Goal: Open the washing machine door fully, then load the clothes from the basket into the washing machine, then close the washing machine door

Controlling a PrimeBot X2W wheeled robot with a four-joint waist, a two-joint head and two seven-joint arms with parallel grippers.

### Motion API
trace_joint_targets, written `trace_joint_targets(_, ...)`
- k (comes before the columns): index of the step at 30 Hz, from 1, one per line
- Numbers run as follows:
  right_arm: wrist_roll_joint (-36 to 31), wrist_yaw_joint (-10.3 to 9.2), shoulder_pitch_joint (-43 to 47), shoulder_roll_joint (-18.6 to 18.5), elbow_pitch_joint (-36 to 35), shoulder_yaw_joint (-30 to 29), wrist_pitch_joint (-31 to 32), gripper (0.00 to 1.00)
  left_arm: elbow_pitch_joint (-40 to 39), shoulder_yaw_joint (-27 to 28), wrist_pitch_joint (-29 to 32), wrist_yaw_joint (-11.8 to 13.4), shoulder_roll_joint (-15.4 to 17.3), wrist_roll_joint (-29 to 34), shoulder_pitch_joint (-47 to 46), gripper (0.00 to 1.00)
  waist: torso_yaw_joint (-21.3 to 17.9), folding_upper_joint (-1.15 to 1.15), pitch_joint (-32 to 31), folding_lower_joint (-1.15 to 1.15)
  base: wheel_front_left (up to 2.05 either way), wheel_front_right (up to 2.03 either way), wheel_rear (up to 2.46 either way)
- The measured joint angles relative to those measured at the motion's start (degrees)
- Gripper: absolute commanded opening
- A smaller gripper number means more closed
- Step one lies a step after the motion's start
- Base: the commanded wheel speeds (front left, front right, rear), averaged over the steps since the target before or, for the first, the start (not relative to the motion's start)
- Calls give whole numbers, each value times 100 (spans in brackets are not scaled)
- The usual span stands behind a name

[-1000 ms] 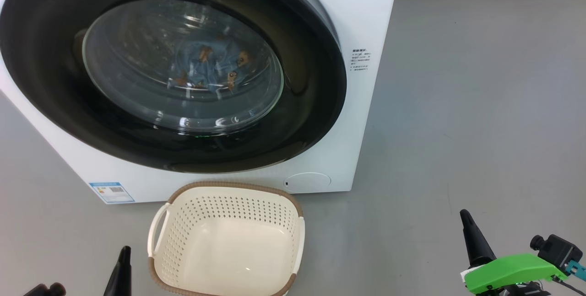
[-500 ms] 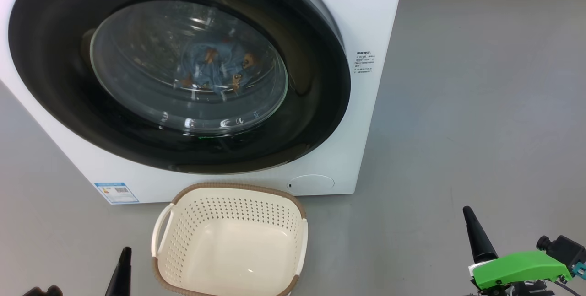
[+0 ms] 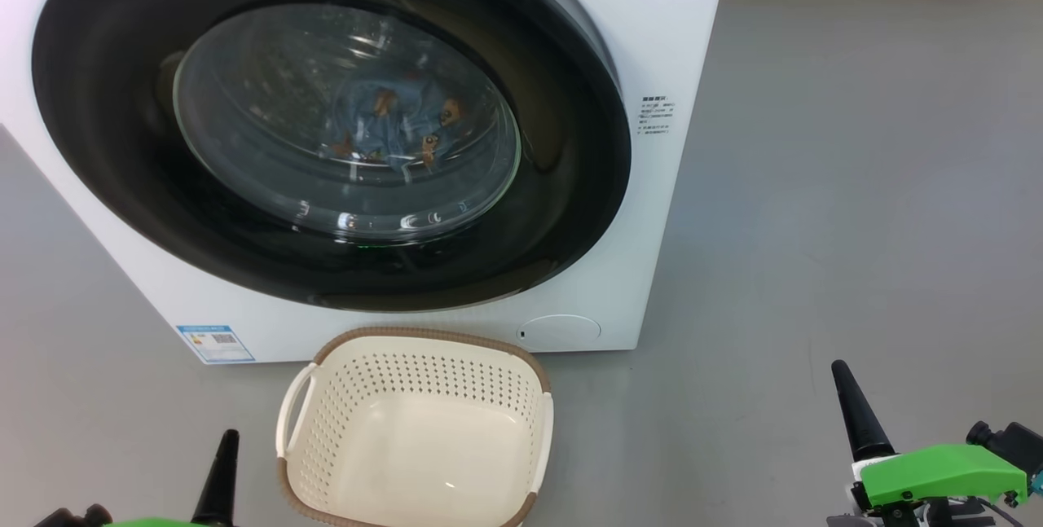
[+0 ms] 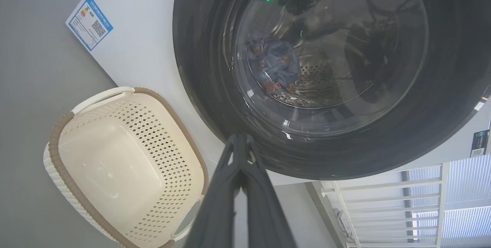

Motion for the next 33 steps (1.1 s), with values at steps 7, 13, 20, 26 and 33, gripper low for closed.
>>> trace_joint_targets(7,383,-24,0,10,-59,-27,116,0,19,41,113,0,-31,-346,-74,0,32,0,-26,0,0,0,0)
trace_joint_targets(13,720,-24,0,15,-120,-89,212,0,20,91,208,0,-45,-643,-111,0,59,0,-49,0,0,0,0)
trace_joint_targets(20,1104,-24,0,27,-180,-165,320,0,21,158,334,0,-76,-992,-121,0,91,0,-76,0,0,0,0)
trace_joint_targets(26,1494,-25,0,44,-244,-192,441,0,31,208,435,0,-107,-1341,-221,0,123,0,-103,0,0,0,0)
trace_joint_targets(33,1875,-26,0,60,-304,-225,564,0,33,258,552,0,-200,-1692,-229,0,155,0,-129,0,0,0,0)
